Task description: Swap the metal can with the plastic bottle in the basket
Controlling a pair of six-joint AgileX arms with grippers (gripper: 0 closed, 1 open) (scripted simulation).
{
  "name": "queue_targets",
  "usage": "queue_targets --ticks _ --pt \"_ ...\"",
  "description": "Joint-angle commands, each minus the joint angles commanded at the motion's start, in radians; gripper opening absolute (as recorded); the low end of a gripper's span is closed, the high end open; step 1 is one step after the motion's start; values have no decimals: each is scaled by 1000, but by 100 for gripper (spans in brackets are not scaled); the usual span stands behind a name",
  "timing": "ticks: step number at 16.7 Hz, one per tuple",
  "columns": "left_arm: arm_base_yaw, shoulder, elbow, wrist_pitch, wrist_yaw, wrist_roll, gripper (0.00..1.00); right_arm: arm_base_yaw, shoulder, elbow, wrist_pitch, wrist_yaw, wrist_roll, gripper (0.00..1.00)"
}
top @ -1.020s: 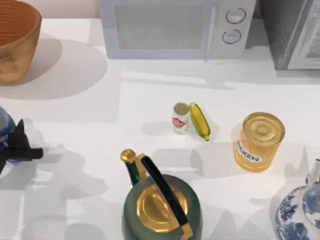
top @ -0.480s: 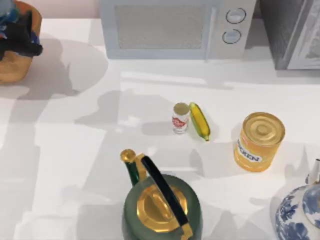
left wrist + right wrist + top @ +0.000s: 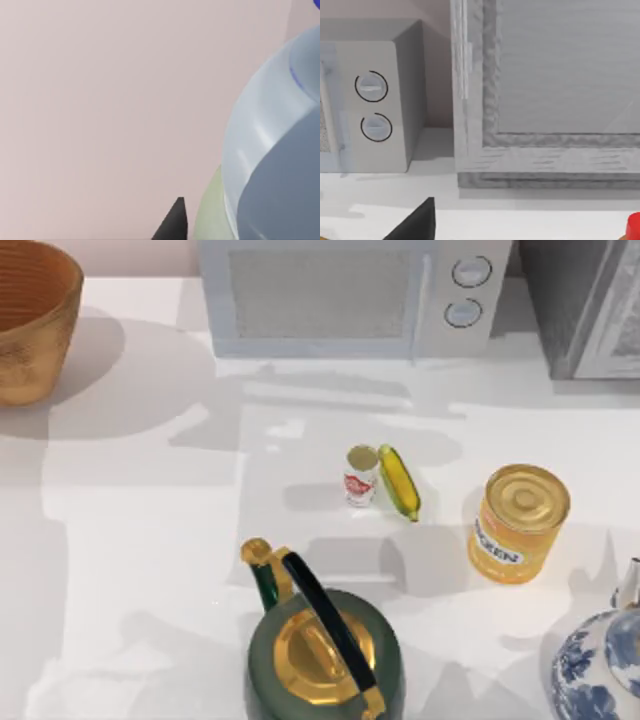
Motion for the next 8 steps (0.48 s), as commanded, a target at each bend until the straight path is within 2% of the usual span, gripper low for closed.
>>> queue_targets --ticks 4,8 --pt "55 37 114 -187 -51 36 0 0 0 0 0 0 0 100" --pt "65 44 125 -219 -63 44 0 0 0 0 0 0 0 100"
